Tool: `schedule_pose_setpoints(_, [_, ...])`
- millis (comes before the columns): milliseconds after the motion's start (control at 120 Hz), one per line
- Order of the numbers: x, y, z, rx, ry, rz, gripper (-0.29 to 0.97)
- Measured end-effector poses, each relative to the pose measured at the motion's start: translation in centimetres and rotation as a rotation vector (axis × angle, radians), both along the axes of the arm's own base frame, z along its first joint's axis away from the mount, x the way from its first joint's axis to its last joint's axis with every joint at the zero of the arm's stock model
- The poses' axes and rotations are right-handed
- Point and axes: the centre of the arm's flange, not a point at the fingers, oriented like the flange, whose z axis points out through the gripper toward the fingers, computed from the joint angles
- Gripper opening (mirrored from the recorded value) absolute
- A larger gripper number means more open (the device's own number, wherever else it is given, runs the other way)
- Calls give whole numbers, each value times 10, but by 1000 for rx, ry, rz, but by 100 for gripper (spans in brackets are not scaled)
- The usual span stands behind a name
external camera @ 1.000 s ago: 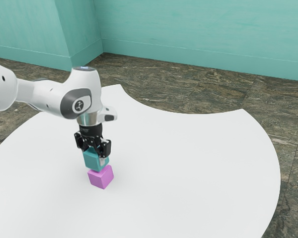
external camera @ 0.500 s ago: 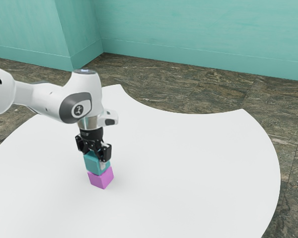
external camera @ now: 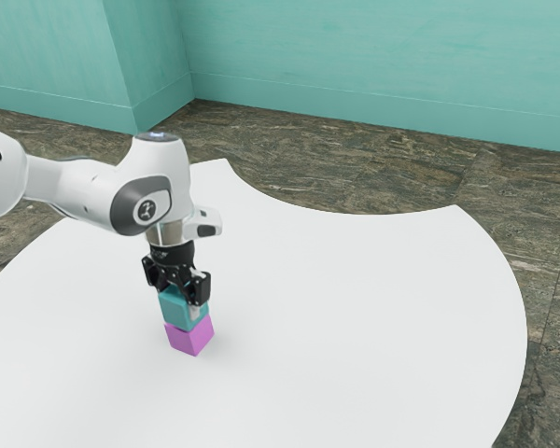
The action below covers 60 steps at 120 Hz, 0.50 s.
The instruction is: Pick up the blue block with one arm, and put the blue block on the pink block with one arm
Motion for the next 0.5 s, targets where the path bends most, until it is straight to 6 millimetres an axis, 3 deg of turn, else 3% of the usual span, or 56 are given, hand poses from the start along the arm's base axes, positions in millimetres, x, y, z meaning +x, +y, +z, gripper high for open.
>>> schedule_pose_setpoints(500, [-5,2,3,-4,-4,30,39])
